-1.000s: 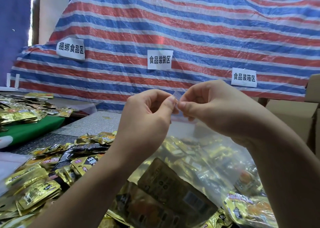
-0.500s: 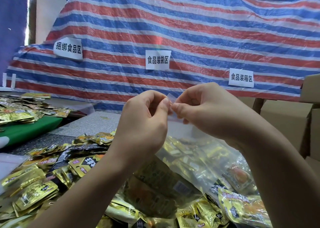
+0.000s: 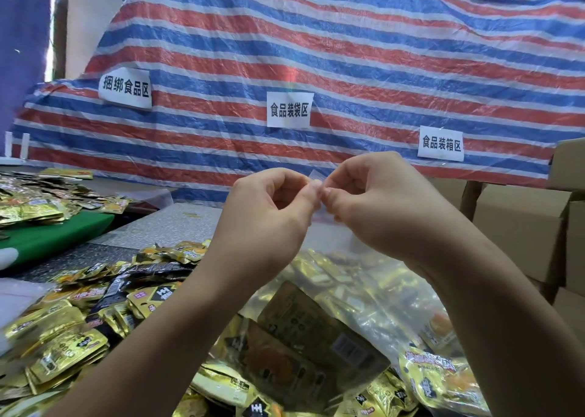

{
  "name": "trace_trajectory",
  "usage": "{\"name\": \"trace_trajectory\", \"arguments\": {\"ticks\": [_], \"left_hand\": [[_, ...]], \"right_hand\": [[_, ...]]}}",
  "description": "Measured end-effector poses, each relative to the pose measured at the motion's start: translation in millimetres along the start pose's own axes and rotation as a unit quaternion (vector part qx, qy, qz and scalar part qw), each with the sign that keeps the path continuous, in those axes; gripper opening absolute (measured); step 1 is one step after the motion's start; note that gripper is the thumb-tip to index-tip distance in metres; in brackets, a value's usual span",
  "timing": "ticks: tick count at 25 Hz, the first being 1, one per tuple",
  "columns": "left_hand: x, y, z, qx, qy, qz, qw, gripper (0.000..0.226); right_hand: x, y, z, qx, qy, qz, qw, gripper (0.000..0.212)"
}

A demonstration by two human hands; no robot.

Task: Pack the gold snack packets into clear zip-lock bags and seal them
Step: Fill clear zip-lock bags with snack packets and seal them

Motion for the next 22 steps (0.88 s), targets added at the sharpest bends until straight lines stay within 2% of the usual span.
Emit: {"name": "trace_trajectory", "arguments": {"ticks": [6,11,16,22], "left_hand": [[5,-8,1,-0.025,-0.035,-0.039,0.998,0.018],[-1,-3,2,0.042,0.010,0.034,0.998,0.019],[-4,-2,4,0.060,0.038,0.069,0.995,0.019],[-5,-5,-2,0.020,0.094,0.051,0.994,0.022]], "right_hand": [[0,0,0,-0.013,-0.012,0.000,1.000,0.022],[-1,0,1,-0.020,-0.040,0.033,0.998,0.026],[0,-1,2,-0.017,-0.053,0.034,0.998,0.026],[-1,-1,10,0.002,-0.026,0.005,1.000,0.026]]}}
Point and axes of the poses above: each hand's wrist, its own x-axis towards the middle knuckle, its own z-axis out of the palm, y = z × x, the point moved 4 cm from there along x, towards the middle knuckle, and after that the axes turned 6 degrees about x, right-handed, at the moved point
